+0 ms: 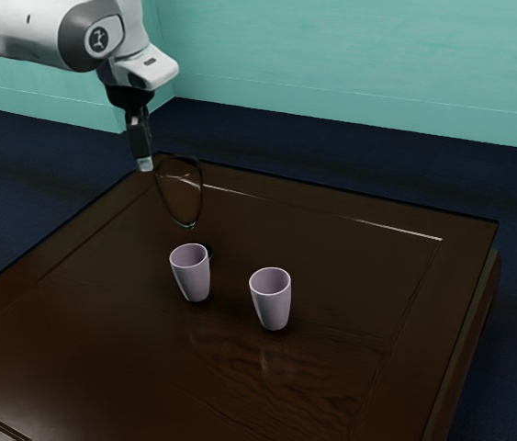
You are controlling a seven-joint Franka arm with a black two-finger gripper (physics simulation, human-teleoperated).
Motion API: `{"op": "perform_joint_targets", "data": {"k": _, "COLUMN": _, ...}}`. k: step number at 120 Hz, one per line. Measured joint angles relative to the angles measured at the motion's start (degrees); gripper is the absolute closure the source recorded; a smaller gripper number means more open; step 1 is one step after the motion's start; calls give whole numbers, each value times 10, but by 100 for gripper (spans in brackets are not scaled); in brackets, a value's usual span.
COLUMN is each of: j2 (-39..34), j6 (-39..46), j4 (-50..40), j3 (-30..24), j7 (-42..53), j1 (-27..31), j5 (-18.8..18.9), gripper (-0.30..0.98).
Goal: Place the right cup onto the left cup
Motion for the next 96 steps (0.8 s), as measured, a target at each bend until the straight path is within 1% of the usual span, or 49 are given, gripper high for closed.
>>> {"op": "perform_joint_targets", "data": {"k": 9, "j2": 7, "j6": 1, "j4": 1, "j3": -7, "j7": 2, "j1": 0, "j5": 0, "gripper": 0}}
{"op": "perform_joint_targets", "data": {"k": 26, "j2": 36, "j6": 16, "j4": -2, "j3": -32, "j7": 3, "j1": -37, "j5": 0, "gripper": 0}}
{"op": "perform_joint_targets", "data": {"k": 43, "j2": 81, "j6": 37, "j4": -3, "j3": -40, "j7": -1, "j1": -75, "j5": 3, "gripper": 0}}
{"op": "perform_joint_targets", "data": {"k": 63, "j2": 141, "j6": 89, "j4": -16, "j3": -63, "j7": -7, "j1": -79, "j5": 3, "gripper": 0}}
{"op": "perform_joint_targets", "data": {"k": 78, "j2": 190, "j6": 130, "j4": -22, "j3": -68, "j7": -11, "j1": -74, "j5": 2, "gripper": 0}}
{"op": "perform_joint_targets", "data": {"k": 96, "j2": 226, "j6": 177, "j4": -17, "j3": -75, "j7": -14, "j1": -76, "j5": 4, "gripper": 0}}
